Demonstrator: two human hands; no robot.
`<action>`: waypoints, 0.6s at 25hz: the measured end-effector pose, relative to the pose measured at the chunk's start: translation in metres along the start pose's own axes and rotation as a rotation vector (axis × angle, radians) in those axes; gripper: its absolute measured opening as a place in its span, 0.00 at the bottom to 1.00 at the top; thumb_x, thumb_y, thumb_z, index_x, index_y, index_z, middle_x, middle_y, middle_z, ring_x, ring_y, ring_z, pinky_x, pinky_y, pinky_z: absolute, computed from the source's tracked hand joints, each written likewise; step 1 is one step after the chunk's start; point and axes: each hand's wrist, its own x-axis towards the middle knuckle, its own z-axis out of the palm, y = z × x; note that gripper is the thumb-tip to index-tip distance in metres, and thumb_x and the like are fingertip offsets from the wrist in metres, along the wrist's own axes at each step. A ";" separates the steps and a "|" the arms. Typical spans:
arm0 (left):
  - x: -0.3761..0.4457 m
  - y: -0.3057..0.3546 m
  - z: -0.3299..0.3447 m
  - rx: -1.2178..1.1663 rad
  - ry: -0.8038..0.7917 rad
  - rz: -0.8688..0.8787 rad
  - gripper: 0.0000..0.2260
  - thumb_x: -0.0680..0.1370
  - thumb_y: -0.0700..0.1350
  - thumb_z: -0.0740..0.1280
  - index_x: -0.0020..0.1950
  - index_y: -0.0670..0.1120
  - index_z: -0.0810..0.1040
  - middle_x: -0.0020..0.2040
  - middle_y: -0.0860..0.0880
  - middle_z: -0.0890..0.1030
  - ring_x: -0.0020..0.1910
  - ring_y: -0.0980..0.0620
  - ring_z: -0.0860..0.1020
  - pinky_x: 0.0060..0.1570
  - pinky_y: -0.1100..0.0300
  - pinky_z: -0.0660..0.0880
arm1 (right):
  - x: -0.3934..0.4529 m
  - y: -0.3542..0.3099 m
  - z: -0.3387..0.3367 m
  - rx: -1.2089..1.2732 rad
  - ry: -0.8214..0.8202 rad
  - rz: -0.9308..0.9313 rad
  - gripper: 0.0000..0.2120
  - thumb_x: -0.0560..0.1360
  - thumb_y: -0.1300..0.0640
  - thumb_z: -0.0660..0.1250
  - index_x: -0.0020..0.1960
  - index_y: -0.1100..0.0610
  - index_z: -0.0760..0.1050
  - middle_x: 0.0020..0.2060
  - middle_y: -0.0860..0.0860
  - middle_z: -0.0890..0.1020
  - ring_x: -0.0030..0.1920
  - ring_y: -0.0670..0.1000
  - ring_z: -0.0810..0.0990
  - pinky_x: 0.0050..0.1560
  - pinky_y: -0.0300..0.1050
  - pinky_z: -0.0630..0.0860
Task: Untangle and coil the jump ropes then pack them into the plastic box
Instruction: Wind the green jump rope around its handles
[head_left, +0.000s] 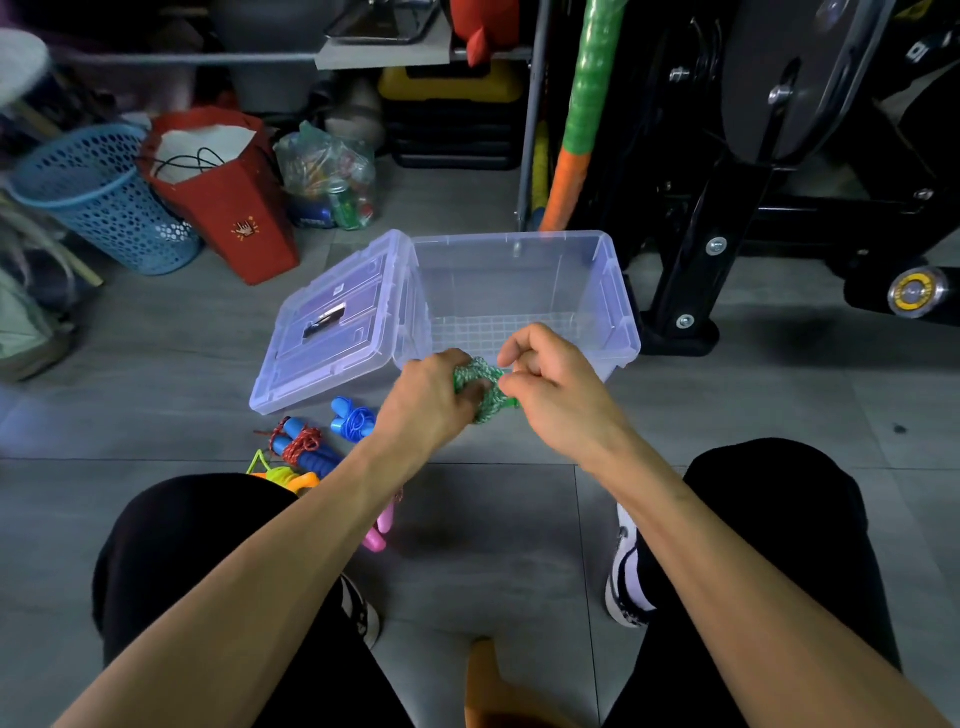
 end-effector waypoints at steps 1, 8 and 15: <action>0.003 -0.002 0.001 -0.022 0.043 0.000 0.15 0.77 0.52 0.67 0.61 0.48 0.78 0.45 0.41 0.82 0.47 0.39 0.79 0.47 0.53 0.77 | 0.000 -0.001 -0.001 0.031 0.012 -0.020 0.10 0.74 0.68 0.63 0.43 0.53 0.70 0.29 0.50 0.71 0.29 0.45 0.67 0.30 0.35 0.65; -0.010 -0.010 -0.006 -0.225 0.123 -0.010 0.16 0.78 0.55 0.67 0.64 0.51 0.77 0.43 0.48 0.80 0.35 0.48 0.76 0.41 0.63 0.69 | 0.030 0.001 -0.020 0.378 0.276 0.148 0.04 0.74 0.64 0.68 0.45 0.58 0.74 0.27 0.47 0.76 0.24 0.46 0.69 0.28 0.40 0.68; -0.025 -0.029 -0.028 -0.383 0.097 -0.099 0.14 0.75 0.52 0.70 0.60 0.60 0.75 0.35 0.53 0.77 0.36 0.47 0.80 0.42 0.54 0.78 | 0.033 0.004 0.002 0.428 0.203 0.106 0.06 0.75 0.67 0.67 0.50 0.59 0.78 0.40 0.54 0.82 0.32 0.47 0.79 0.37 0.40 0.80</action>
